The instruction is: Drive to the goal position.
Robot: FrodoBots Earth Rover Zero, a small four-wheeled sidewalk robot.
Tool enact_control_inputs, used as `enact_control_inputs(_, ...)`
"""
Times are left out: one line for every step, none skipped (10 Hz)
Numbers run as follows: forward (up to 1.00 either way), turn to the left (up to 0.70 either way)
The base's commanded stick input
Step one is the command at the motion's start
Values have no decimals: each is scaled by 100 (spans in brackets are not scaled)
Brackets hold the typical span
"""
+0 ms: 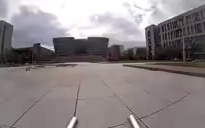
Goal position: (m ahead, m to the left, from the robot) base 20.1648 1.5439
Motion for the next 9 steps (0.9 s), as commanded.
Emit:
enact_control_inputs(70,2)
enact_control_inputs(70,3)
enact_control_inputs(70,3)
enact_control_inputs(70,3)
enact_control_inputs(70,3)
enact_control_inputs(70,3)
enact_control_inputs(70,3)
enact_control_inputs(70,3)
enact_control_inputs(70,3)
